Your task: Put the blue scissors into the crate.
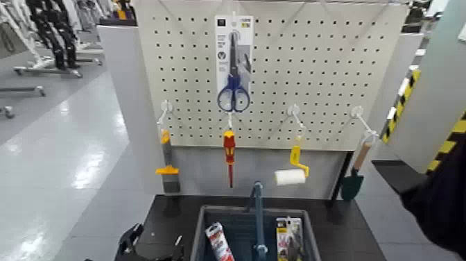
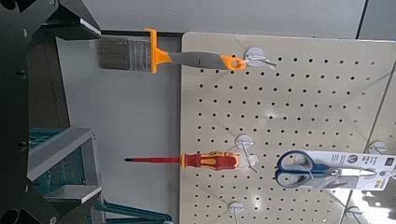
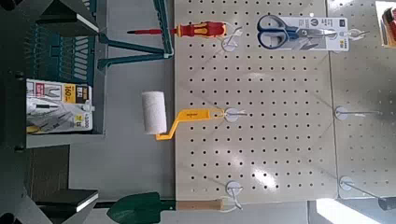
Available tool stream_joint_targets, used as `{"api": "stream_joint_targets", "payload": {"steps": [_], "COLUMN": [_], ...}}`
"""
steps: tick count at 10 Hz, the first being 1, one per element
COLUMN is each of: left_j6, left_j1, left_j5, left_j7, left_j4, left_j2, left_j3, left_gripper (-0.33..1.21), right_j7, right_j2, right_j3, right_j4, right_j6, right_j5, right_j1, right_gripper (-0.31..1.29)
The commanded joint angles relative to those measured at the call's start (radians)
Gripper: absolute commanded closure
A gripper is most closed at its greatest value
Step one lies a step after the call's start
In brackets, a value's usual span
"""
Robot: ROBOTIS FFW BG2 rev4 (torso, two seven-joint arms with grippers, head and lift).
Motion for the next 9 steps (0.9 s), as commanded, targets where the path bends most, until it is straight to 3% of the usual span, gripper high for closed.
{"api": "stream_joint_targets", "payload": {"steps": [1, 4, 9], "left_j6": [0.012, 0.042, 0.301], "left_j1": [-0.001, -0.004, -0.101], "left_j5": [0.002, 0.0, 0.028], "left_j7": [-0.004, -0.017, -0.225], "left_j4": [-0.005, -0.02, -0.138], "left_j2": [0.002, 0.003, 0.014], "left_j3": [0.001, 0.004, 0.047], "left_gripper": [0.14, 0.14, 0.14], "right_j7": [0.0, 0.0, 0.0], "right_j2": [0.0, 0.0, 0.002], "right_j3": [0.0, 0.0, 0.0], "right_j4": [-0.001, -0.001, 0.002], "right_j6": [-0.001, -0.001, -0.001], "right_j5": [0.0, 0.001, 0.0], "right_j1": [0.0, -0.001, -0.003], "right_gripper": [0.08, 0.08, 0.08]}}
